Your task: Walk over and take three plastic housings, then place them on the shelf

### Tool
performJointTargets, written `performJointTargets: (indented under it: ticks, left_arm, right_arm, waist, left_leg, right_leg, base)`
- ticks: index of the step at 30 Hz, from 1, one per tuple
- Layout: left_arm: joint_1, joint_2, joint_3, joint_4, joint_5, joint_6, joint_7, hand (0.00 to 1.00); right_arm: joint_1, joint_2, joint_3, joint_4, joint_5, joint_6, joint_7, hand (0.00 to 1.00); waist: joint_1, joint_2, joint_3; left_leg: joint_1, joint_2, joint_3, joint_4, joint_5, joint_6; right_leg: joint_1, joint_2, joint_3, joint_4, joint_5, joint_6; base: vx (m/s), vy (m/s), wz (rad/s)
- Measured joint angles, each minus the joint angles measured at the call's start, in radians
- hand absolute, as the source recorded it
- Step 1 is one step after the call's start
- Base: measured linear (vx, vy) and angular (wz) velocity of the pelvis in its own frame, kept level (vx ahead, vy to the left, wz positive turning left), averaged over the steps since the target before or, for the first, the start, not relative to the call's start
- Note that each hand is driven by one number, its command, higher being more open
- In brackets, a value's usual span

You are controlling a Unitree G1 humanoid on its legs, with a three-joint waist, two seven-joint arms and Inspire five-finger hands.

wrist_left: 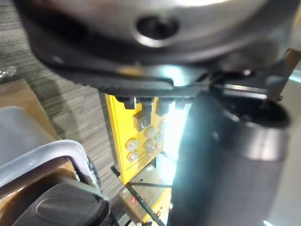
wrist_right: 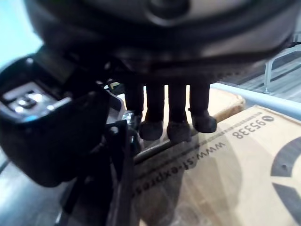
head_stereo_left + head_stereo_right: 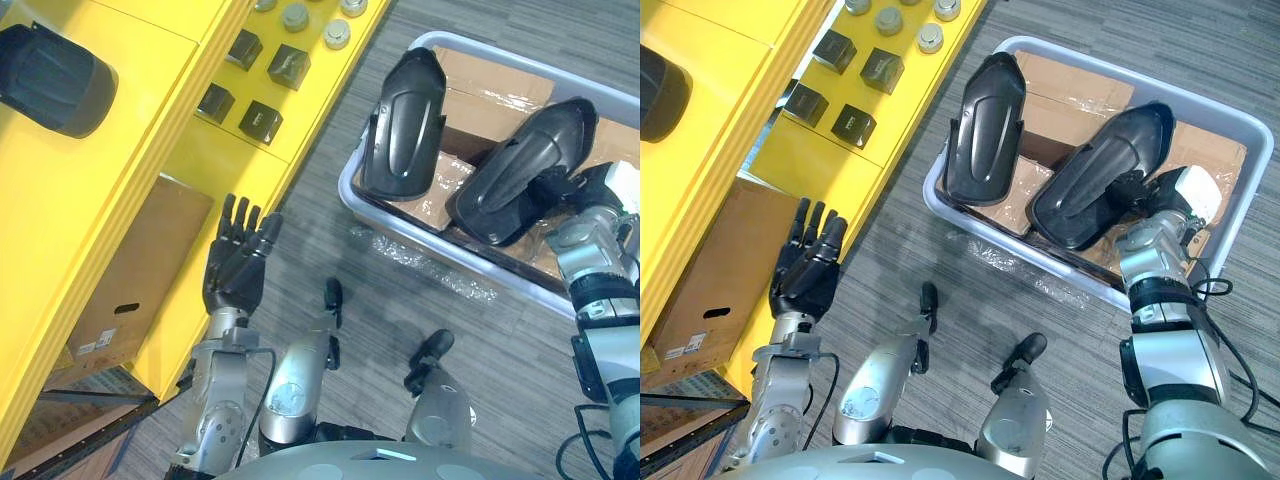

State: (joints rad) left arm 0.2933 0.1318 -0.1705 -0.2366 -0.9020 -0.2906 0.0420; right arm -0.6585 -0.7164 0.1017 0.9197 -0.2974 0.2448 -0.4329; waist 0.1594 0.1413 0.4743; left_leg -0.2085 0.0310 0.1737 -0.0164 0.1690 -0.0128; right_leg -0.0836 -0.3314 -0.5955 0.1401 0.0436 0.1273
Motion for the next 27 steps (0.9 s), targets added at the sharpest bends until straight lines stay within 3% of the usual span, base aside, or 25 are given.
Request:
performJointTargets:
  ticks: [6, 9, 12, 14, 19, 23, 27]
  left_arm:
    - [0.039, -0.001, 0.057, -0.092, 0.01, 0.012, -0.04, 1.0]
    - [0.029, 0.001, 0.054, -0.1, 0.075, 0.027, -0.043, 1.0]
    - [0.005, 0.021, 0.039, -0.114, 0.198, 0.091, -0.072, 1.0]
    - [-0.041, 0.047, 0.013, -0.114, 0.249, 0.156, -0.104, 1.0]
    - [-0.218, 0.127, -0.022, -0.043, 0.274, 0.41, -0.164, 1.0]
    - [-0.291, 0.146, -0.032, 0.115, 0.27, 0.549, -0.164, 1.0]
    - [-0.34, 0.161, -0.076, 0.237, 0.215, 0.667, -0.163, 1.0]
  right_arm:
    - [0.161, 0.041, -0.054, -0.153, -0.05, -0.019, -0.029, 0.0]
    - [0.234, 0.108, -0.067, -0.262, -0.085, -0.022, -0.056, 0.0]
    - [0.276, 0.15, -0.067, -0.339, -0.122, -0.045, -0.058, 0.0]
    - [0.278, 0.147, -0.068, -0.357, -0.134, -0.057, -0.058, 0.0]
    - [0.278, 0.147, -0.051, -0.388, -0.193, -0.1, -0.056, 0.0]
    - [0.279, 0.151, -0.022, -0.39, -0.249, -0.121, -0.051, 0.0]
    - [0.279, 0.165, -0.01, -0.391, -0.286, -0.13, -0.052, 0.0]
  waist:
    - [-0.017, -0.019, -0.01]
    - [-0.037, -0.056, -0.045]
    - [-0.056, -0.098, -0.114]
    - [-0.06, -0.106, -0.139]
    - [-0.085, -0.112, -0.218]
    - [-0.115, -0.115, -0.257]
    - [-0.122, -0.121, -0.274]
  left_leg:
    - [0.072, 0.0, 0.011, -0.041, 0.005, -0.002]
    - [0.117, 0.005, 0.033, -0.066, 0.005, -0.008]
    - [0.135, 0.016, 0.058, -0.066, -0.004, -0.018]
    - [0.161, 0.021, 0.074, -0.066, -0.011, -0.022]
    - [0.208, 0.038, 0.122, -0.07, -0.025, -0.036]
    - [0.228, 0.057, 0.143, -0.073, -0.027, -0.043]
    - [0.234, 0.072, 0.156, -0.073, -0.022, -0.05]
  right_leg:
    - [0.061, 0.011, -0.002, -0.031, 0.006, 0.009]
    - [0.099, 0.027, 0.011, -0.073, 0.017, 0.024]
    - [0.107, 0.04, 0.033, -0.092, 0.022, 0.023]
    - [0.122, 0.044, 0.05, -0.095, 0.022, 0.023]
    - [0.148, 0.065, 0.092, -0.133, 0.038, 0.015]
    - [0.164, 0.089, 0.112, -0.162, 0.047, 0.006]
    - [0.163, 0.107, 0.13, -0.179, 0.058, -0.007]
  base:
    - [-0.01, -0.01, -0.04]
    - [0.02, -0.037, -0.22]
    - [0.06, -0.047, -0.27]
    - [0.03, -0.038, -0.26]
    - [-0.01, -0.025, -0.26]
    - [-0.04, -0.034, -0.25]
    - [-0.03, -0.029, -0.16]
